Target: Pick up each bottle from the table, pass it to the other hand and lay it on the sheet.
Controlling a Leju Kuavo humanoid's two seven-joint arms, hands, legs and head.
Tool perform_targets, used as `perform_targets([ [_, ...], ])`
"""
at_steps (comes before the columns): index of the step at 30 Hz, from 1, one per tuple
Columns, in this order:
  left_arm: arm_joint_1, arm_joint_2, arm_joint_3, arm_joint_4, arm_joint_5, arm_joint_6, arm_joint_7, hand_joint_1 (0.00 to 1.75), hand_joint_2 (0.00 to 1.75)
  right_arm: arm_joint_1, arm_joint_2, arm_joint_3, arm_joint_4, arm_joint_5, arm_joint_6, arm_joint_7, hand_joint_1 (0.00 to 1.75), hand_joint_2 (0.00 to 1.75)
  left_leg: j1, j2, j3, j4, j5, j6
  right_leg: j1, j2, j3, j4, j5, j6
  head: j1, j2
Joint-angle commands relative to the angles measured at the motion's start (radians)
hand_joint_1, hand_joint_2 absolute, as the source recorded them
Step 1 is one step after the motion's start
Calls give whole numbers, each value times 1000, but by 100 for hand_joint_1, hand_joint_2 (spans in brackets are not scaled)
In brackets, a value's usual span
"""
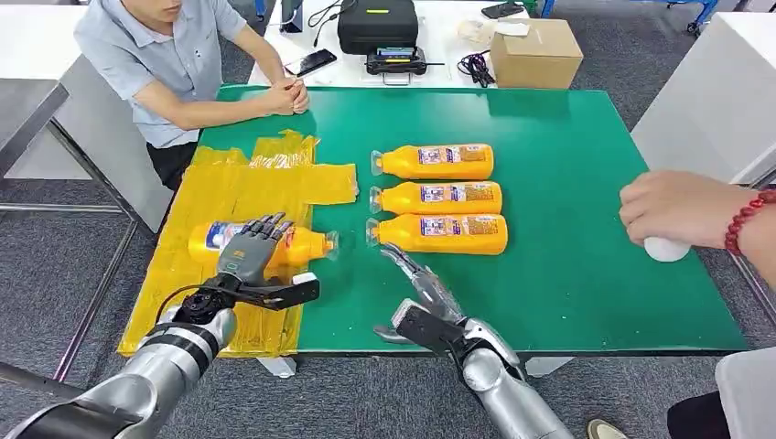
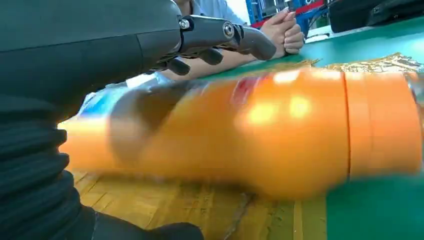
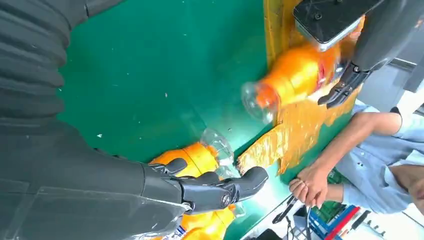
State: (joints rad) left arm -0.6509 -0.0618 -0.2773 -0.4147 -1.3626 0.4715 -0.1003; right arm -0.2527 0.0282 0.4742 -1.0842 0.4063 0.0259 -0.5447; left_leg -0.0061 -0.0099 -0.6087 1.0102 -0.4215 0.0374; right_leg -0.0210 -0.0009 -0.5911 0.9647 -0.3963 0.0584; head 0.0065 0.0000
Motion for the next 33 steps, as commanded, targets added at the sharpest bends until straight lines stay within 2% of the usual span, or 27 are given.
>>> perform_targets([
  [1, 5, 21, -44, 97, 2, -97, -3, 0, 175, -40, -1, -23, 77, 3, -1, -6, 0, 175, 0, 3, 3, -1, -1, -1, 1, 2, 3, -1, 0, -2, 0, 0],
  [14, 18, 27, -52, 95, 3, -132, -11, 0, 175, -40, 5, -26, 87, 10, 2, -15, 0, 175, 0, 4, 7, -2, -1, -2, 0, 4, 6, -1, 0, -2, 0, 0],
  [20, 11, 10, -90, 59, -33, -5, -14, 0, 175, -33, 3, -30, 82, 15, 1, -19, 0, 175, 0, 3, 8, -2, -1, -2, 0, 3, 7, -1, 0, -2, 0, 0],
  [23, 1, -25, -94, 8, -28, 55, -18, 0, 175, -20, -1, -36, 71, 19, -10, -21, 0, 175, 1, 1, 7, -1, -1, -2, 1, 0, 6, -1, -1, -2, 0, 0],
  [25, 16, -43, -102, -57, -11, 69, -37, 0, 175, -2, -5, -45, 49, 24, -24, -18, 0, 175, 1, 0, 6, 0, -1, -2, 2, 0, 6, -1, -1, -3, 0, 0],
  [28, 100, -47, -169, -247, -1, 114, -4, 0, 175, 36, -15, -64, -6, 44, -46, -14, 0, 175, 1, -3, 6, 0, -1, -2, 1, -4, 6, -1, -2, -2, 0, 0],
  [33, 210, -68, -209, -389, -11, 216, 29, 0, 175, 62, -21, -84, -33, 52, -65, -8, 0, 175, 0, 0, 5, 0, -3, -2, 1, 0, 5, -1, -2, -2, 0, 0],
])
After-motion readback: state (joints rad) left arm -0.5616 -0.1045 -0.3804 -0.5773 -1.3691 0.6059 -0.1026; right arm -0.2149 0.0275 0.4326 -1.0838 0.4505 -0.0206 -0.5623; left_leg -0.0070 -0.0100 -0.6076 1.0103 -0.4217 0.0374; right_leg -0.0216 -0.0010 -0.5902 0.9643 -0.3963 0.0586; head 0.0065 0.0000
